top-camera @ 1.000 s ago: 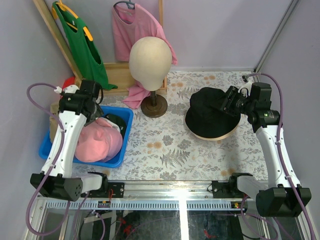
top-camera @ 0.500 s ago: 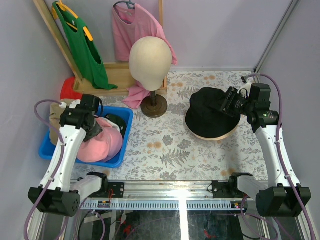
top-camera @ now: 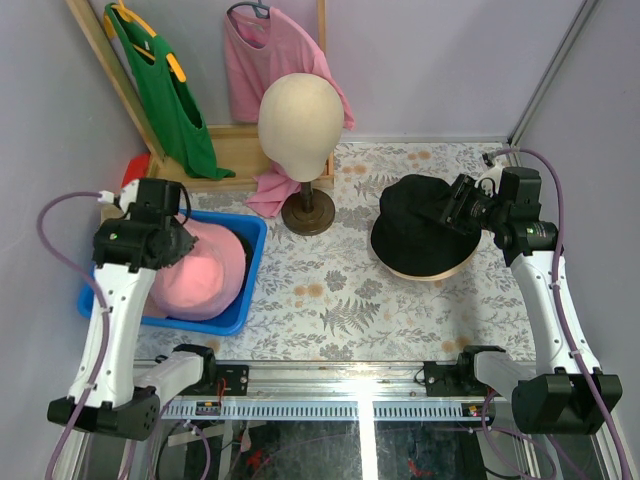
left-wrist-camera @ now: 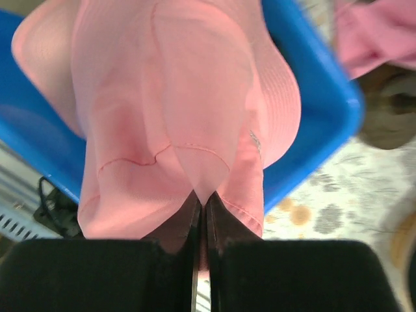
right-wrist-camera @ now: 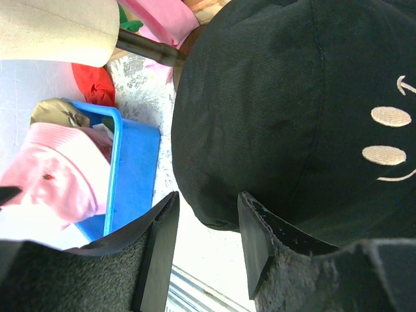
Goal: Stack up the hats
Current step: Pick up the hat from the bin.
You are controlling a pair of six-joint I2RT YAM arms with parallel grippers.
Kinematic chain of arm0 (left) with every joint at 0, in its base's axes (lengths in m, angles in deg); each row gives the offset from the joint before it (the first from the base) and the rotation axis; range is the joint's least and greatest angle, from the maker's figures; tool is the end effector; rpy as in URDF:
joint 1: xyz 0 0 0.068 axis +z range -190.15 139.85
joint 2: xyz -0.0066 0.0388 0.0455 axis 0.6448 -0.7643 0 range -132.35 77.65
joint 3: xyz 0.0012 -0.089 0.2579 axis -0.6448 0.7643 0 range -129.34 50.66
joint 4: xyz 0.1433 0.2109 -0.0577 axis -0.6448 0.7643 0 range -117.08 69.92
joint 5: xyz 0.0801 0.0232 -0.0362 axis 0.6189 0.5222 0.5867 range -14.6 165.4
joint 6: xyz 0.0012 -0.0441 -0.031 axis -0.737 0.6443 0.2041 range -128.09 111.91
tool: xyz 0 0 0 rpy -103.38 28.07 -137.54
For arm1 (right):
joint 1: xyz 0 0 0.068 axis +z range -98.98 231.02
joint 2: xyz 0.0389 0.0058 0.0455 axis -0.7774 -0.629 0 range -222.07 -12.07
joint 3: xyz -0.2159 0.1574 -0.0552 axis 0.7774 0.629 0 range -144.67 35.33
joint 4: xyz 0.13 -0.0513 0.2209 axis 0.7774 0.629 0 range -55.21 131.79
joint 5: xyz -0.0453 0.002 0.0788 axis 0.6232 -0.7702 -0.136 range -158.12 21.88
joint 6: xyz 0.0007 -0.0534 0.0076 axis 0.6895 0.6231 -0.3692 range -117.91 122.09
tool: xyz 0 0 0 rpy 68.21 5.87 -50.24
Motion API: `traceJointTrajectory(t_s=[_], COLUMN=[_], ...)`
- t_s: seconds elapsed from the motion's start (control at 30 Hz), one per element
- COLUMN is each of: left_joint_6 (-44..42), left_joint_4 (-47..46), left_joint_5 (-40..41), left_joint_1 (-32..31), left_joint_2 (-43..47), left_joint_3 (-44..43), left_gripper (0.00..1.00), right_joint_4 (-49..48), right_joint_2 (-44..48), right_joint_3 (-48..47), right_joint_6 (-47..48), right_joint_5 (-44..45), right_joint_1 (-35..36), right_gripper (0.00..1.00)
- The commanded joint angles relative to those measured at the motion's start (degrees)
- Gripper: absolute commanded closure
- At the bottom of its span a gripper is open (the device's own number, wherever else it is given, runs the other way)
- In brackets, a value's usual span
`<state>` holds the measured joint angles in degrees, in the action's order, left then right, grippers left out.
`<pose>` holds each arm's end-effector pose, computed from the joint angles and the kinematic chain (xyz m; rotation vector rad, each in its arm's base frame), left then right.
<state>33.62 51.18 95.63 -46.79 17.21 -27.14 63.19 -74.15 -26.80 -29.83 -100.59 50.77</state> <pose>0.1582 -0.0060 0.3796 -0.8761 2.3823 0.1434 0.2329 0.0179 0.3575 0.2291 2.0969 0.9207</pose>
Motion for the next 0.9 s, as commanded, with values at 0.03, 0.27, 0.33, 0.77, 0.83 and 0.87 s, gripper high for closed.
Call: traceJointTrajectory(t_s=[0.03,0.27,0.33,0.77,0.83,0.87], left_joint_6=[1.38,3.35,3.9,7.76,8.17,8.55], left_joint_4=[2.6,4.59,4.62,-7.59,-9.32,-10.69], left_joint_5=[-3.77,-11.16,-13.39,-40.82,-43.14,-44.76], left_joint_1=[0.31,0.27,0.3,0.29,0.3,0.3], left_joint_2=[1.92,5.9,6.89,12.6,13.39,13.91], left_joint_3=[-12.97,-18.28,-19.51,-17.15,-16.53,-15.83], left_gripper=[1.0,1.0,1.0,1.0,1.0,1.0], right_joint_4=[1.81,2.05,2.01,2.48,2.61,2.59], right_joint_2=[1.25,1.26,1.35,3.66,4.44,4.91], right_joint_3=[-1.93,-2.51,-2.8,-4.64,-5.07,-5.28], right_joint_6=[1.09,1.07,0.71,-1.94,-2.79,-3.17], right_joint_5=[0.41,1.08,1.3,9.05,10.39,10.93], right_joint_1=[0.34,0.34,0.3,0.25,0.25,0.25], right_gripper=[0.52,0.52,0.52,0.52,0.52,0.52])
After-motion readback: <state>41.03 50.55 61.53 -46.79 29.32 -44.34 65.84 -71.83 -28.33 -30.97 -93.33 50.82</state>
